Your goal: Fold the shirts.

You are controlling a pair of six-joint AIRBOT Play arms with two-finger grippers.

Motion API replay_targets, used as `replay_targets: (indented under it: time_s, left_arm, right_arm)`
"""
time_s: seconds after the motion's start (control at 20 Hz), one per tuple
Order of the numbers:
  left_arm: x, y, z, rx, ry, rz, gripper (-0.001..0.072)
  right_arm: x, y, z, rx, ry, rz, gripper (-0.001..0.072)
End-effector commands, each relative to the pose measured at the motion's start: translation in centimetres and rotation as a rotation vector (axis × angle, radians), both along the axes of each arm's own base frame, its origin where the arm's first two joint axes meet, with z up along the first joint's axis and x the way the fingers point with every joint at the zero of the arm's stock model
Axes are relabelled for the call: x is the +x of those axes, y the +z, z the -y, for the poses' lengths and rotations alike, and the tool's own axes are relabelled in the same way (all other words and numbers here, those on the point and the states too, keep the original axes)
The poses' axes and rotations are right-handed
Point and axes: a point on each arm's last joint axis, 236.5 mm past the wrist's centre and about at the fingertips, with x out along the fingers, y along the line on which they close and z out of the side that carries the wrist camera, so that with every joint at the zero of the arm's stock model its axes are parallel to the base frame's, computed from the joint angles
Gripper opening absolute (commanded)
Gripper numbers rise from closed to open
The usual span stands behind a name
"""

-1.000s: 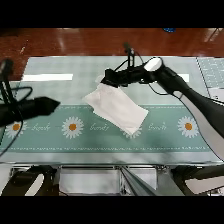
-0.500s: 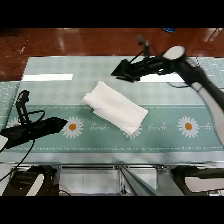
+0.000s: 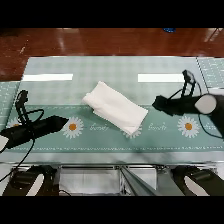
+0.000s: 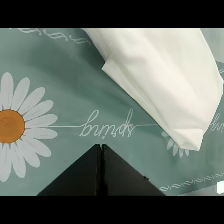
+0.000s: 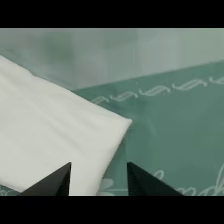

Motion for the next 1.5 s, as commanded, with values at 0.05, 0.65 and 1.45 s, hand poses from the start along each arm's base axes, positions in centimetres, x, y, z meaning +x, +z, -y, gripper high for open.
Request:
replay_targets:
  time_s: [0.05,0.65,1.45]
  left_arm:
    - [0.0,0.1,0.0,-0.002,0.002,0.002,0.0024]
    - [0.1,0.1,0.0,-0.002,0.002,0.003,0.0024]
    - [0.0,0.1,0.0,-0.003,0.002,0.002,0.0025]
  right_arm:
    - [-2.9,-6.2,-1.5,0.075,-0.091,-0.099,0.0412]
    - [0.5,-7.5,-11.8,0.495,0.026,-0.133,0.0111]
    - [14.8,24.2,-2.3,0.293,0.242,0.427,0.0021]
